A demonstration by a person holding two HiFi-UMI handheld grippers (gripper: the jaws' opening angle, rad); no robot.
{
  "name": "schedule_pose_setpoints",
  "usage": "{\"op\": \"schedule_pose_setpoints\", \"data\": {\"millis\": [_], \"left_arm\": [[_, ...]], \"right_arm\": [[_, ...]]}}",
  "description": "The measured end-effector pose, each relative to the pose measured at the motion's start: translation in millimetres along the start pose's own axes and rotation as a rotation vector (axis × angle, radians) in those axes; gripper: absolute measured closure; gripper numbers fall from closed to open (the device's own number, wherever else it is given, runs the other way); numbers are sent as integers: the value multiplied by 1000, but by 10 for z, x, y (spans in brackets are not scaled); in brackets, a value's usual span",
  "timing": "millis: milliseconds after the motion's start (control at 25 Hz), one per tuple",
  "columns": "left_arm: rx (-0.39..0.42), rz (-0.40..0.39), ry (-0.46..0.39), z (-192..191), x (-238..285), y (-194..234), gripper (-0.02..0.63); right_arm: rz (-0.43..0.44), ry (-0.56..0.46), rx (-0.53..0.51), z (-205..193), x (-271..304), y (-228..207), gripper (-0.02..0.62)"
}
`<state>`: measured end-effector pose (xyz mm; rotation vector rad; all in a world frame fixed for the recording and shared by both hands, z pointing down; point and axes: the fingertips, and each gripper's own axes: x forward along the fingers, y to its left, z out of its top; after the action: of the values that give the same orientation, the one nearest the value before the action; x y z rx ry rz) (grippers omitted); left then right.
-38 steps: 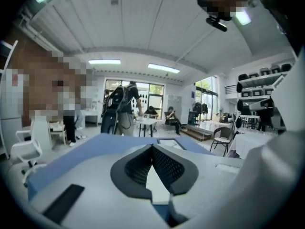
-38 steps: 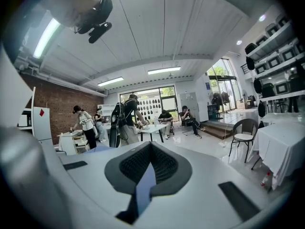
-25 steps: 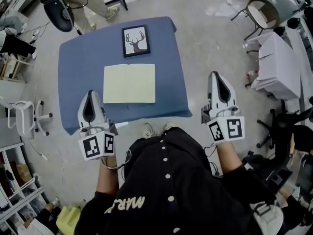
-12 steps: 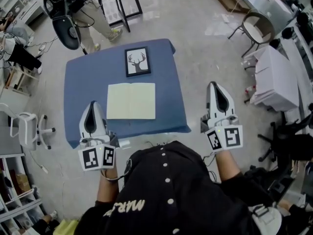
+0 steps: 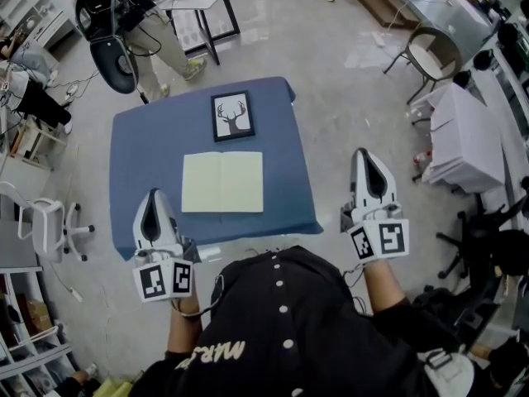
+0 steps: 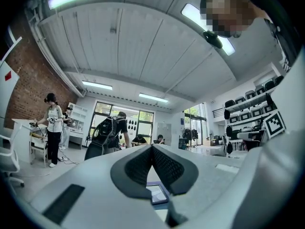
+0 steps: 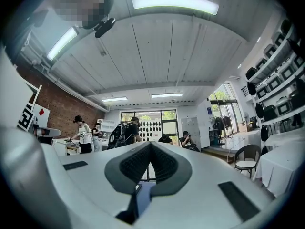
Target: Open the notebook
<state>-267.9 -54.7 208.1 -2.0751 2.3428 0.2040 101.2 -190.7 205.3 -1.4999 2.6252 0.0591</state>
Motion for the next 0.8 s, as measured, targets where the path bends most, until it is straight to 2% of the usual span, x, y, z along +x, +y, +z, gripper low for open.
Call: {"op": "schedule_pose_setpoints", "data": {"millis": [520,800], "left_arm": [[48,-34,-20,63,68,-91,603],[40,-41,-20,34,61,-102,604]], "right_arm": [[-3,17,0,-29,64,18,592],[-8,25,-7,-73,64,20,592]]}}
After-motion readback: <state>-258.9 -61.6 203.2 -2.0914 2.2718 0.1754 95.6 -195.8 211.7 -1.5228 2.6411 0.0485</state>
